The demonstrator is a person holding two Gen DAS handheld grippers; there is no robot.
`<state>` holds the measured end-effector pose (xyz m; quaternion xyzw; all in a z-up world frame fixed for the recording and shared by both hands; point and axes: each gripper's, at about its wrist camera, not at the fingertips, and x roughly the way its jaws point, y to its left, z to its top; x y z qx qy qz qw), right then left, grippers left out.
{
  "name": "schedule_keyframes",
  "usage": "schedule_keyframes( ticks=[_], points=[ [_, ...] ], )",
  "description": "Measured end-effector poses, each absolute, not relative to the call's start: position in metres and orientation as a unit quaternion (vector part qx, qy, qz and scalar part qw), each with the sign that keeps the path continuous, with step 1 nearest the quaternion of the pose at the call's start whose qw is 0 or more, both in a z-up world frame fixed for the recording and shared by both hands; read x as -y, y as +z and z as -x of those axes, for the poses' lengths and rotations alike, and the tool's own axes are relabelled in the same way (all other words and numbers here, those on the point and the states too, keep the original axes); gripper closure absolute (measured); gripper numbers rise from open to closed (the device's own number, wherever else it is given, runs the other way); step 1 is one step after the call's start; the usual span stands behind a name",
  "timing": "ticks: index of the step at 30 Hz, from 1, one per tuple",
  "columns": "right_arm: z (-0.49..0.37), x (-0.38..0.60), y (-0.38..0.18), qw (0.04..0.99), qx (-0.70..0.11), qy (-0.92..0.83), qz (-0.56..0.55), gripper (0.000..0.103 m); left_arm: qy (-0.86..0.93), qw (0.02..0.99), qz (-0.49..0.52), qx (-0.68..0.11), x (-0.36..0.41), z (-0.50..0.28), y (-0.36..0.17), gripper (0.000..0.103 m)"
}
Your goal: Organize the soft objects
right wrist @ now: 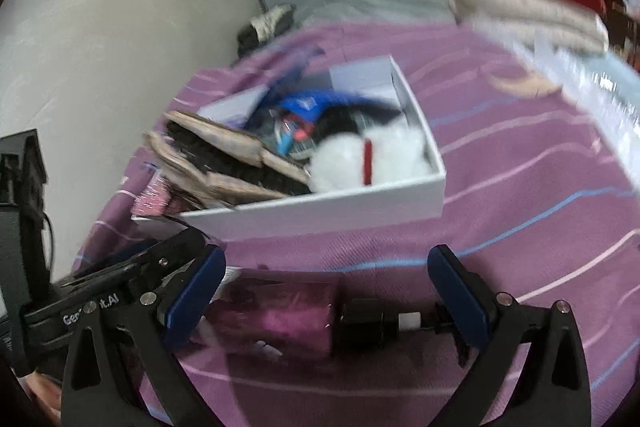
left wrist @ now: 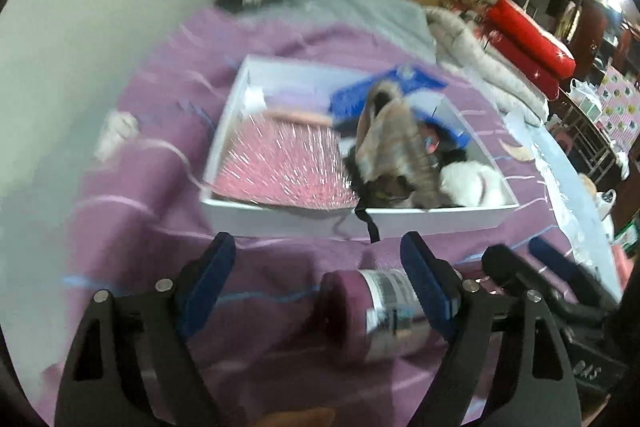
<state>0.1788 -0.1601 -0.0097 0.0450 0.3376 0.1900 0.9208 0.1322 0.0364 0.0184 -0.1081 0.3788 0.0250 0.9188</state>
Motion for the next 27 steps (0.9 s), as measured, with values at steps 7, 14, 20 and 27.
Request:
schedule_keyframes(
  ticks=[7, 14, 20, 27],
  points=[
    [-0.129, 0.16, 0.022, 0.944, -0.269, 0.191, -0.011, 0.001, 0.069, 0.925, -0.009, -0.373, -0.022, -0.091, 0.032, 0.015],
    [-0.099, 0.16, 0.021, 0.95, -0.263, 0.165, 0.018, 0.001, 0.119, 0.921, -0.089, -0.361, -0.001, -0.074, 0.025, 0.015],
    [-0.077, 0.156, 0.02, 0.959, -0.237, 0.152, 0.042, 0.001, 0.013, 0.93, -0.013, -0.367, -0.009, -0.053, 0.026, 0.015],
    [-0.07, 0.144, 0.014, 0.961, -0.223, 0.144, 0.076, 0.001, 0.026, 0.924, -0.038, -0.38, 0.0, -0.055, 0.014, 0.015]
  ],
)
